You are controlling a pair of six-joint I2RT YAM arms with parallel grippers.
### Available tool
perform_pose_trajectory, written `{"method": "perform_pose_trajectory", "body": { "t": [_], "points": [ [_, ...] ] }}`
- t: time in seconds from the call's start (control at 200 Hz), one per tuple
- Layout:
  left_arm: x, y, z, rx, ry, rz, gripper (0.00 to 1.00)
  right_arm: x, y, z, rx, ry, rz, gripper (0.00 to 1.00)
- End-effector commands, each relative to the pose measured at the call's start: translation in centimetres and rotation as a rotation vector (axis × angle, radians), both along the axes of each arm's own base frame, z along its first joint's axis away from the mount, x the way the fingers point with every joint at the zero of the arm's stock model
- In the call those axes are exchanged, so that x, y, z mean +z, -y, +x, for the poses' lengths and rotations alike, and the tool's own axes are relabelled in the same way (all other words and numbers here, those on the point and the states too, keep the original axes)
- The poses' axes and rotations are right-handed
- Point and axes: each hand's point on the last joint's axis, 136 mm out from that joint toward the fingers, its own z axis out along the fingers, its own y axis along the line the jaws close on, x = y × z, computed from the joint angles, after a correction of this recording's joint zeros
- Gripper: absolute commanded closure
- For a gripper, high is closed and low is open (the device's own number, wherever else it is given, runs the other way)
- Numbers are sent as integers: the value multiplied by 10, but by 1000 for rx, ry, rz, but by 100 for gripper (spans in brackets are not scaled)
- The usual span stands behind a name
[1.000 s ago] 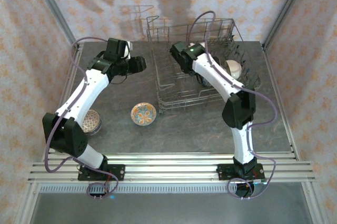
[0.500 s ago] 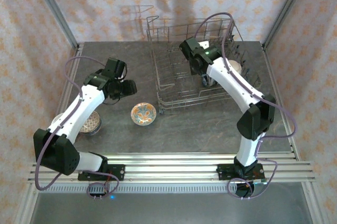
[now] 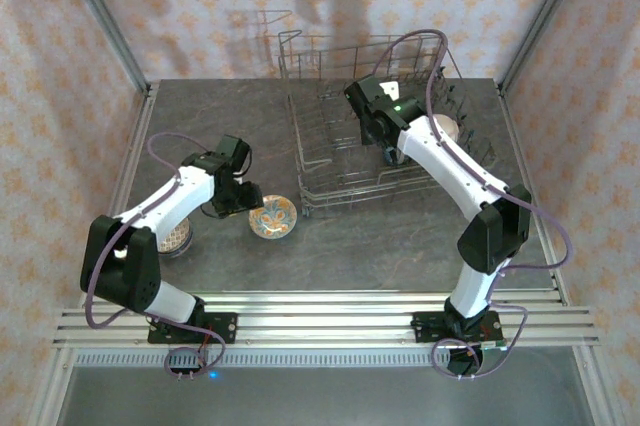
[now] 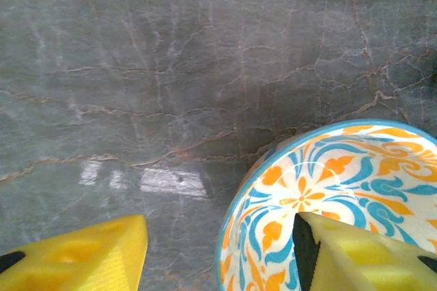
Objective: Load the bowls into the dish rack
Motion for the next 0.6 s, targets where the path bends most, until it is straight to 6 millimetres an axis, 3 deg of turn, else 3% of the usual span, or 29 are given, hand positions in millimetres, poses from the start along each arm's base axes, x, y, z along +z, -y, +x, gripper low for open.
{"method": "perform_pose_trajectory", "body": {
  "t": [0.0, 0.35, 0.596],
  "points": [
    [-18, 10, -4, -36, -32, -35, 40, 2, 0, 3, -32, 13, 21, 24],
    [-36, 17, -13, -59, -71, -41, 46, -7, -3, -1, -36, -7, 41, 24],
    [-39, 21, -15, -64, -81, -37, 63, -7, -2, -1, -29, -10, 36, 24]
  ]
}}
